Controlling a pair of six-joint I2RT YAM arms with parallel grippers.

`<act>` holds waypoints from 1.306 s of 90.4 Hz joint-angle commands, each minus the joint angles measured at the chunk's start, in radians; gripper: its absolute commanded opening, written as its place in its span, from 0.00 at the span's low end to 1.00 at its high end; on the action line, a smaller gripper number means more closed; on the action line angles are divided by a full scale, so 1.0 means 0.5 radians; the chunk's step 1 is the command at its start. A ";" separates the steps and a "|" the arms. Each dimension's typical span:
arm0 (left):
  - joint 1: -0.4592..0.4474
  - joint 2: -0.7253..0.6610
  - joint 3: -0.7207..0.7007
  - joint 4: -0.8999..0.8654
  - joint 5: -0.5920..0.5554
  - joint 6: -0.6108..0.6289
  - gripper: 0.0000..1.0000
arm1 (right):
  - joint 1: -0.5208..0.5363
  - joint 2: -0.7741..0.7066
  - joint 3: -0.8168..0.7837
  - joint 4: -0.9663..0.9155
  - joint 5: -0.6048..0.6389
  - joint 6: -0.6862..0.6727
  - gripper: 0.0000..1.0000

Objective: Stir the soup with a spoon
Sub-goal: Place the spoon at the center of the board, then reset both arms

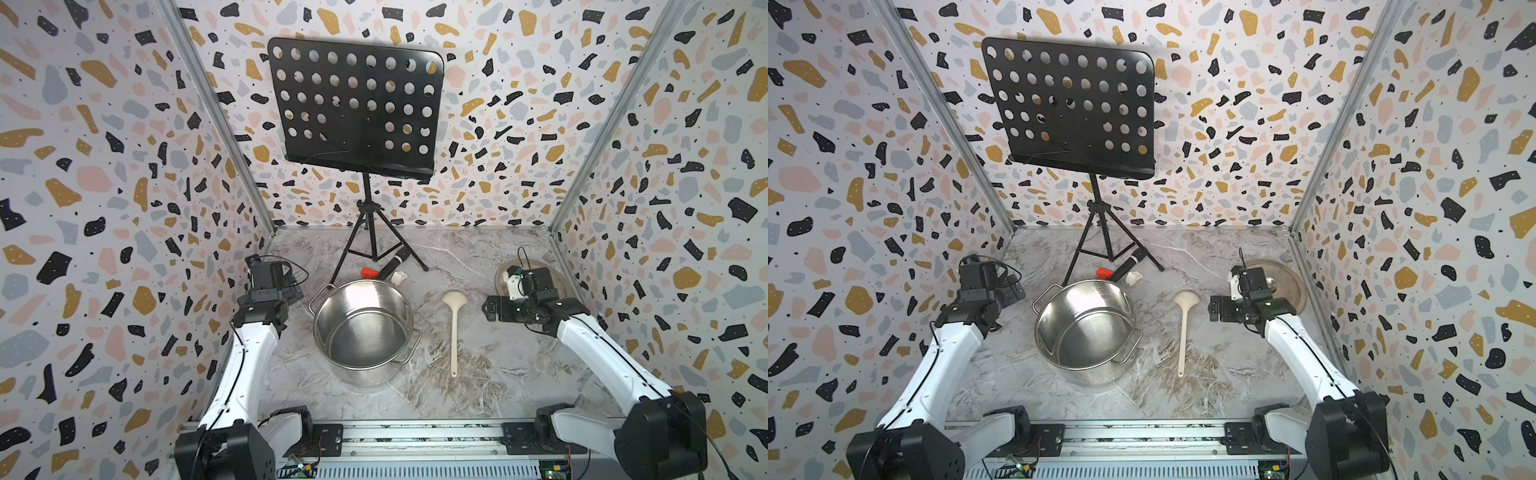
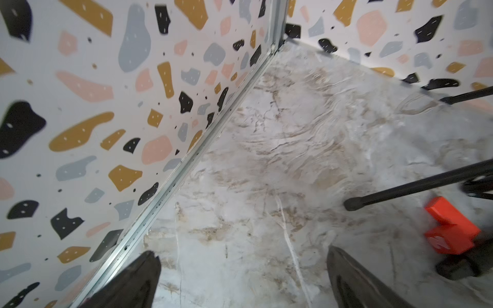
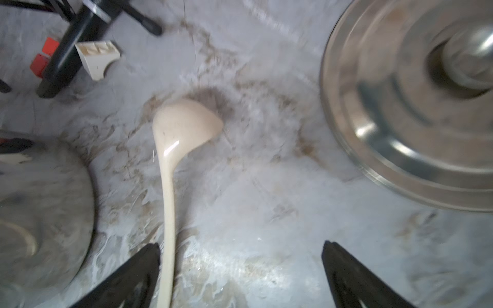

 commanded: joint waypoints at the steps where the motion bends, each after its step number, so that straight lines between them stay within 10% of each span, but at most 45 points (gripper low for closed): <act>1: 0.013 0.048 -0.233 0.545 0.073 0.037 0.99 | -0.098 -0.032 0.072 0.020 0.387 -0.310 1.00; 24: -0.011 0.197 -0.626 1.338 0.467 0.029 0.99 | -0.488 -0.009 -0.508 1.135 0.211 -0.550 1.00; 118: -0.355 0.473 -1.038 2.314 0.429 0.525 0.99 | -0.461 0.608 -0.953 2.456 0.053 -0.514 1.00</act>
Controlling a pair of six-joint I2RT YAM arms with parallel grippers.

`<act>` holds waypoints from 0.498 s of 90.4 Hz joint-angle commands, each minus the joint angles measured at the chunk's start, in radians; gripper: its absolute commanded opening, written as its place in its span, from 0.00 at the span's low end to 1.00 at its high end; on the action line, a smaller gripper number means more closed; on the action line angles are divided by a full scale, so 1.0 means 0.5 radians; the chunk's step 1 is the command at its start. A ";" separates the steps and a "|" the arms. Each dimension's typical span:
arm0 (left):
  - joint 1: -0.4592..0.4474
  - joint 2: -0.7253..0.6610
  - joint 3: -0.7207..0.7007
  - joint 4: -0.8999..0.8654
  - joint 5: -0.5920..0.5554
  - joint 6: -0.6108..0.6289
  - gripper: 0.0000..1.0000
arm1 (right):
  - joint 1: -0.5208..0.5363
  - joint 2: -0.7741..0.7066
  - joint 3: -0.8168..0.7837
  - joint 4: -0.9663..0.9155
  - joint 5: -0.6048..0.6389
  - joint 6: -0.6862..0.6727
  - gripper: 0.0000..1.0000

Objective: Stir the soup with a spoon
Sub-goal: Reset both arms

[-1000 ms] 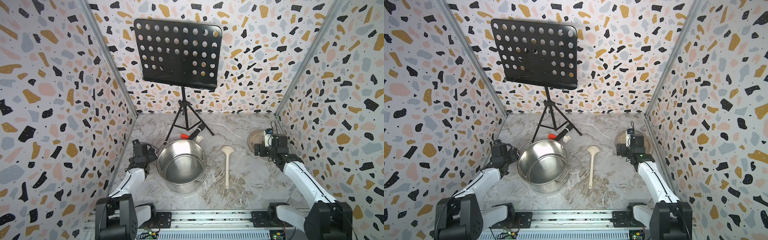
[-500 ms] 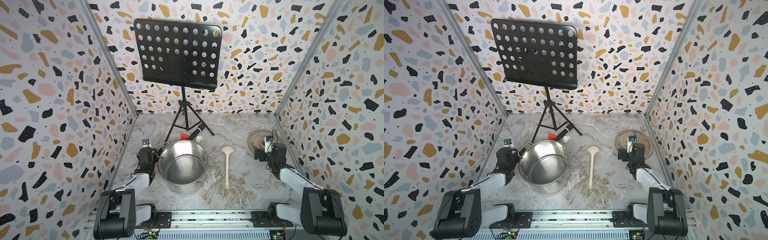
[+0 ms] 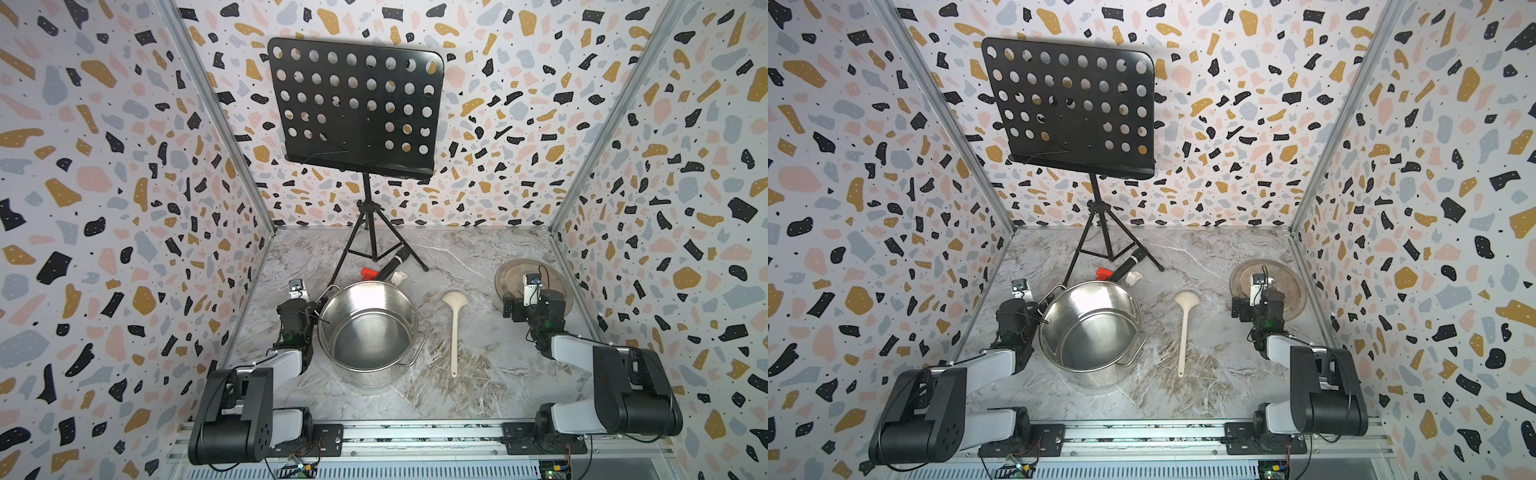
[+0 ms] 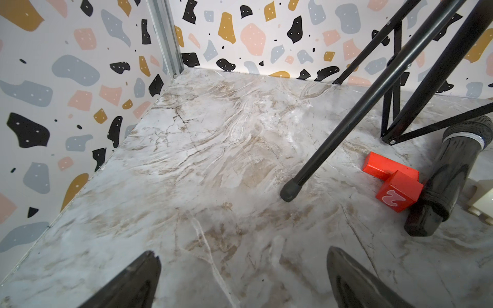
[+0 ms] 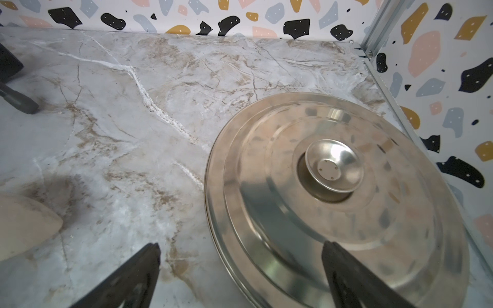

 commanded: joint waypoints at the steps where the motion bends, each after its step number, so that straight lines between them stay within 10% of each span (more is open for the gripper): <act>1: -0.100 0.096 -0.015 0.202 0.015 0.106 0.99 | 0.016 0.088 0.013 0.194 0.021 -0.017 1.00; 45: -0.138 0.209 -0.009 0.287 -0.056 0.112 0.99 | 0.069 0.213 -0.086 0.469 0.168 -0.024 1.00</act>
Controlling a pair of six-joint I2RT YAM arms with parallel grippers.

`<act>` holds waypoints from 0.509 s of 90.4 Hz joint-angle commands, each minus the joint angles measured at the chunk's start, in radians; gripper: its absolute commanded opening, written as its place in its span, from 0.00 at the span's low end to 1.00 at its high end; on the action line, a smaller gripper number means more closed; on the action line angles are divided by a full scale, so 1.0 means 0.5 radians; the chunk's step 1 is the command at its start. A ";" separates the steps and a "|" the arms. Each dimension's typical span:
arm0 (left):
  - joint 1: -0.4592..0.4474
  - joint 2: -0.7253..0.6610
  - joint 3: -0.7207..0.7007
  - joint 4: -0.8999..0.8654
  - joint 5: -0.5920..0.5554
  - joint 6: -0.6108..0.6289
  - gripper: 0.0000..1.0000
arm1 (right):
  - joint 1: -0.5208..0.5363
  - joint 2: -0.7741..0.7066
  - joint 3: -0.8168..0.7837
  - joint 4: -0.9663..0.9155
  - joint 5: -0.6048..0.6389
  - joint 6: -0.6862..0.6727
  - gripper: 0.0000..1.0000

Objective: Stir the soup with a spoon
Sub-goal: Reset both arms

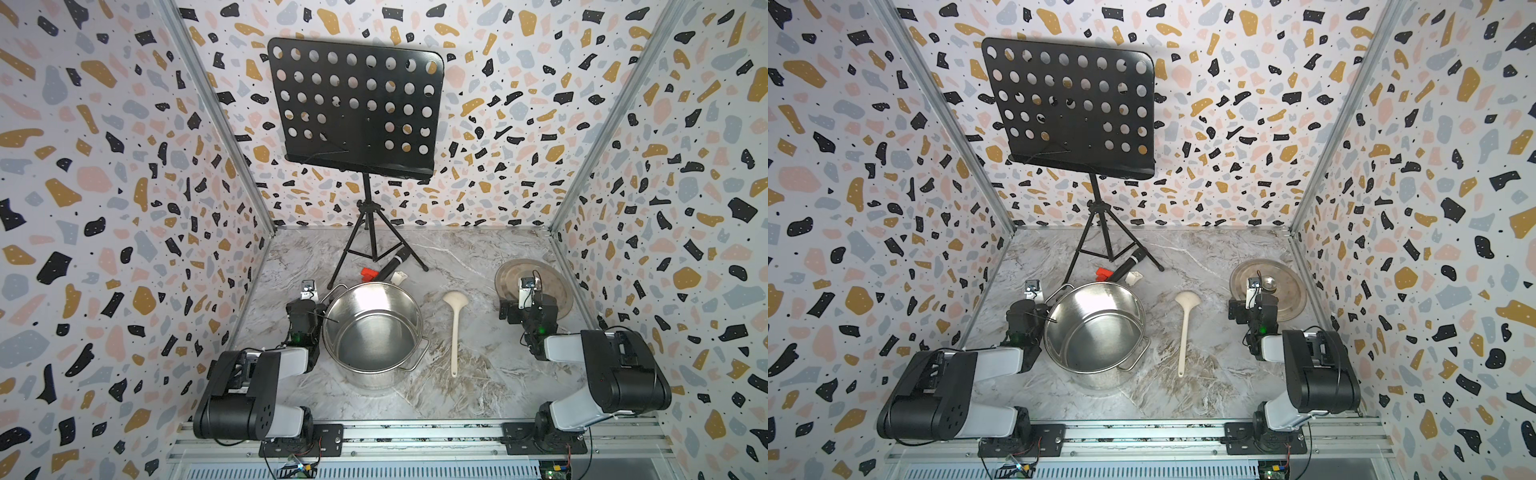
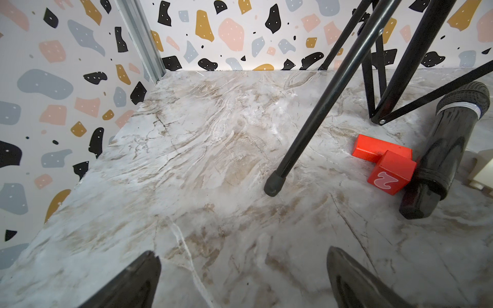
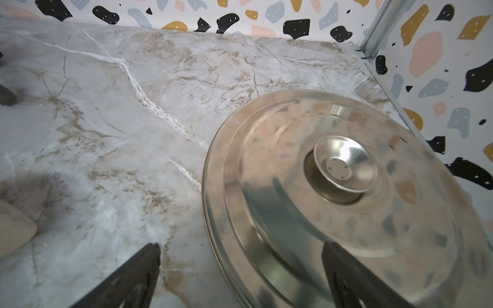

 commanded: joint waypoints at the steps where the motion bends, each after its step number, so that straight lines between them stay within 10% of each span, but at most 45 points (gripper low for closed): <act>1: -0.019 0.007 0.014 0.057 0.005 0.016 0.99 | 0.010 0.001 0.000 0.103 0.036 -0.021 1.00; 46: -0.047 0.000 0.070 -0.048 0.173 0.123 0.99 | 0.010 -0.048 -0.042 0.145 0.041 -0.018 1.00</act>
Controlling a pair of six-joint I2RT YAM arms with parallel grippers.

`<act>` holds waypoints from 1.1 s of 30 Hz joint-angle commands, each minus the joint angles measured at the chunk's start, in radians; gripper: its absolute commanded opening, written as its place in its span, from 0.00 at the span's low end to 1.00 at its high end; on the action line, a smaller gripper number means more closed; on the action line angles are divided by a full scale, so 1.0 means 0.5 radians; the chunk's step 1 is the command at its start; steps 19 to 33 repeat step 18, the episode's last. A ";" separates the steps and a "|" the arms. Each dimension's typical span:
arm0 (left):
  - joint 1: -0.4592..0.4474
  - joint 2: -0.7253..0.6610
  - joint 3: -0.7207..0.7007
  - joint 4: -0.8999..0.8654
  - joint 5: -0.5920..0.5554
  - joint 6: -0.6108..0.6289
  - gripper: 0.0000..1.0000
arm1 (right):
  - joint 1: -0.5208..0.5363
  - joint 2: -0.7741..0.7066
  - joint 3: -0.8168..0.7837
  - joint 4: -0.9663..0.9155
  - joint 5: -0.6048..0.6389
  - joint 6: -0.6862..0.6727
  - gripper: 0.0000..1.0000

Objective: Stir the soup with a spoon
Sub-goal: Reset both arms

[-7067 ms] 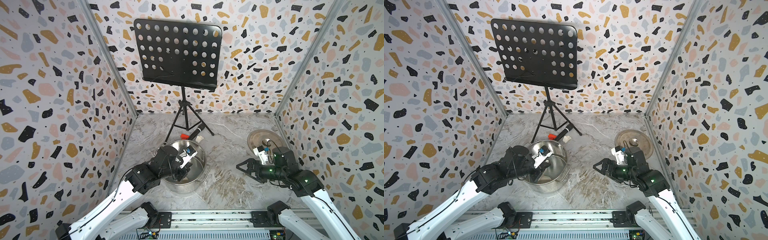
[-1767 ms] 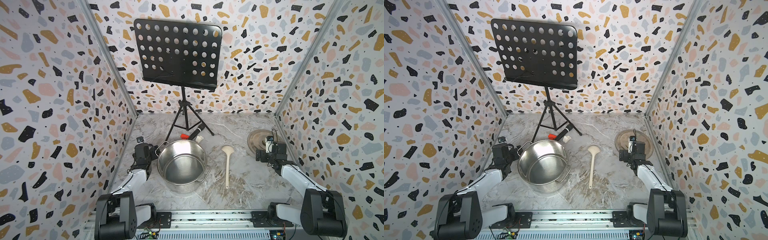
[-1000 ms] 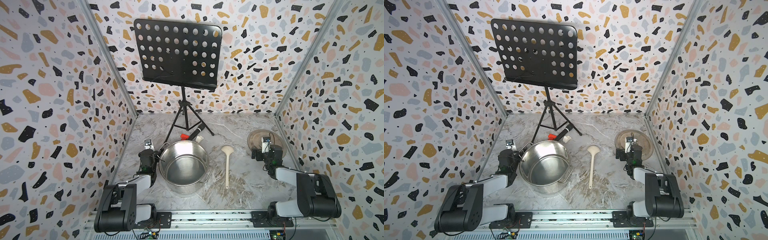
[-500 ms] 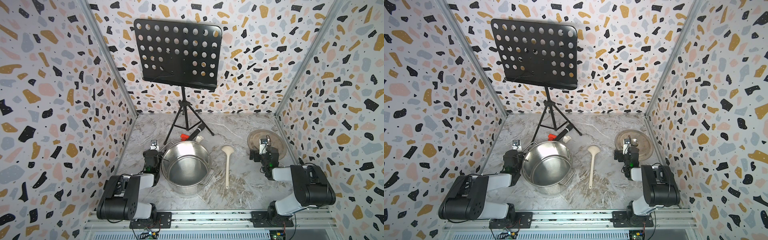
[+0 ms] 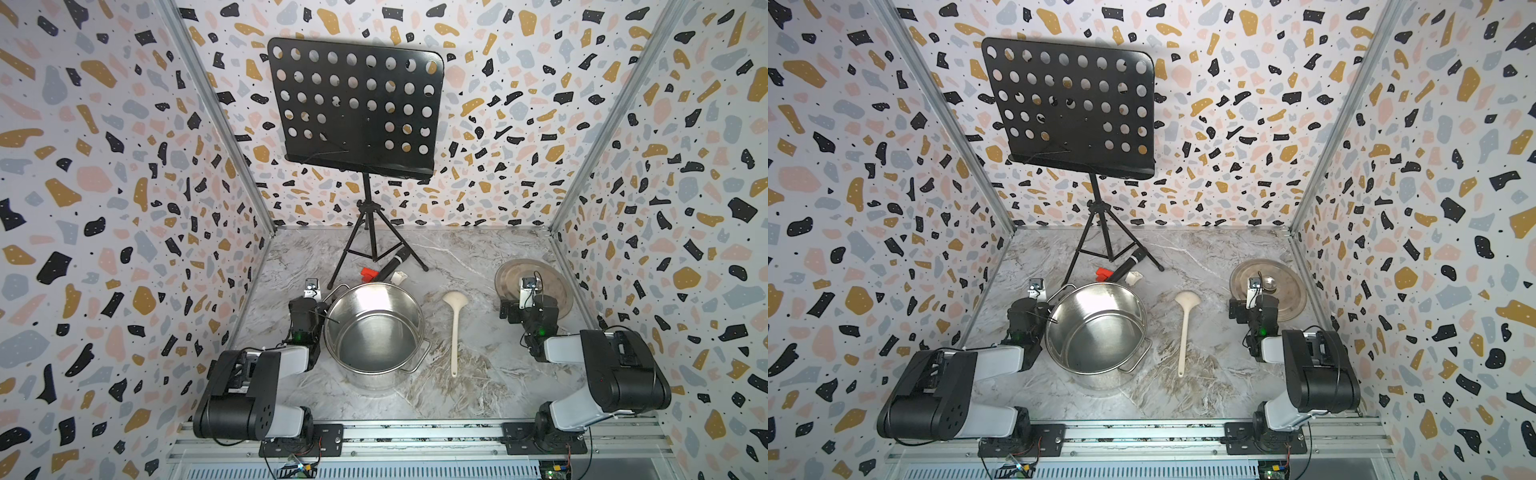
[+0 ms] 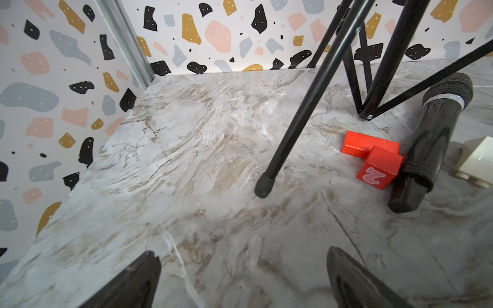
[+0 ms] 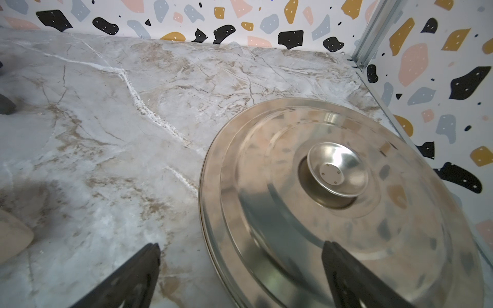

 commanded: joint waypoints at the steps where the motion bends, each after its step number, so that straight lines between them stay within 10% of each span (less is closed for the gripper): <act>1: -0.026 -0.001 0.035 -0.007 0.101 0.038 0.99 | 0.008 -0.044 -0.009 0.042 0.018 -0.015 1.00; 33: -0.023 0.003 0.032 0.004 0.136 0.049 1.00 | 0.007 -0.042 -0.009 0.042 0.018 -0.015 1.00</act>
